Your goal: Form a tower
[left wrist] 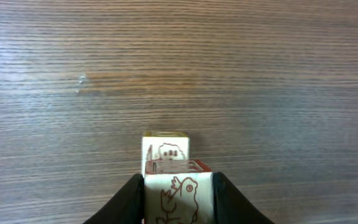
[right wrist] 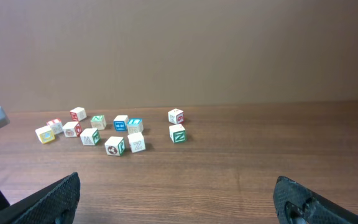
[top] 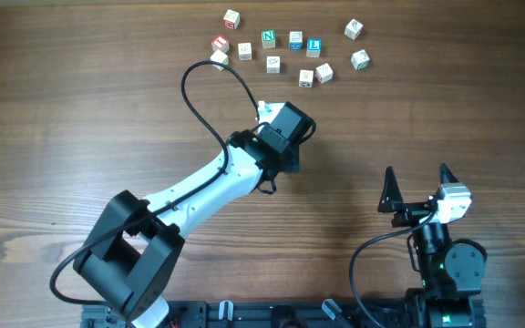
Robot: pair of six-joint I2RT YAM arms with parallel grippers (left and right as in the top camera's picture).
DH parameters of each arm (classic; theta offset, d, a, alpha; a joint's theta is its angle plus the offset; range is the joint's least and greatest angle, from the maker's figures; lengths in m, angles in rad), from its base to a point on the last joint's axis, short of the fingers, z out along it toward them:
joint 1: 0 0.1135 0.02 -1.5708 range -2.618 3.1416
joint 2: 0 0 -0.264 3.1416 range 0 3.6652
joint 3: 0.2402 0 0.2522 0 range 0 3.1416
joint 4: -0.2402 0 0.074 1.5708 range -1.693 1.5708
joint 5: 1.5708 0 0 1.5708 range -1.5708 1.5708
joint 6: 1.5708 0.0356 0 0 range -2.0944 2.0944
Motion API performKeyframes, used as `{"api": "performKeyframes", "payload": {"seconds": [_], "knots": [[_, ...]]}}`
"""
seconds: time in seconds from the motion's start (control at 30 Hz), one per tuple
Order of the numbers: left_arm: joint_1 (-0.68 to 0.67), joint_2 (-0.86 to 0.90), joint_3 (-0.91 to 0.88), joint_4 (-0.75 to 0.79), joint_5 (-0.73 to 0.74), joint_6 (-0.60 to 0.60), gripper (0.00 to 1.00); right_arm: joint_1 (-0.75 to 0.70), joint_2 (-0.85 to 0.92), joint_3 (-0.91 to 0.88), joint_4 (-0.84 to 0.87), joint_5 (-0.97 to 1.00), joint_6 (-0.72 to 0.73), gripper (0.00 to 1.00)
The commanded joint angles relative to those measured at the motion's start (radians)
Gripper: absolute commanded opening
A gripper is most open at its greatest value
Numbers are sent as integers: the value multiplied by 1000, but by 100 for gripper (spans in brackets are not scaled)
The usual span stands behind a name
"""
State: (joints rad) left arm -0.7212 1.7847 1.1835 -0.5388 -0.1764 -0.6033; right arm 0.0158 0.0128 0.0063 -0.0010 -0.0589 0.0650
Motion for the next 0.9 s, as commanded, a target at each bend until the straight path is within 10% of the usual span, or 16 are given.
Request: {"api": "performKeyframes", "payload": {"seconds": [0.0, 0.87], "knots": [[-2, -22, -7, -4, -60, 23, 32, -4, -5, -1, 2, -1, -10, 100], [-2, 45, -8, 45, -60, 23, 45, -4, -5, -1, 2, -1, -10, 100]]}}
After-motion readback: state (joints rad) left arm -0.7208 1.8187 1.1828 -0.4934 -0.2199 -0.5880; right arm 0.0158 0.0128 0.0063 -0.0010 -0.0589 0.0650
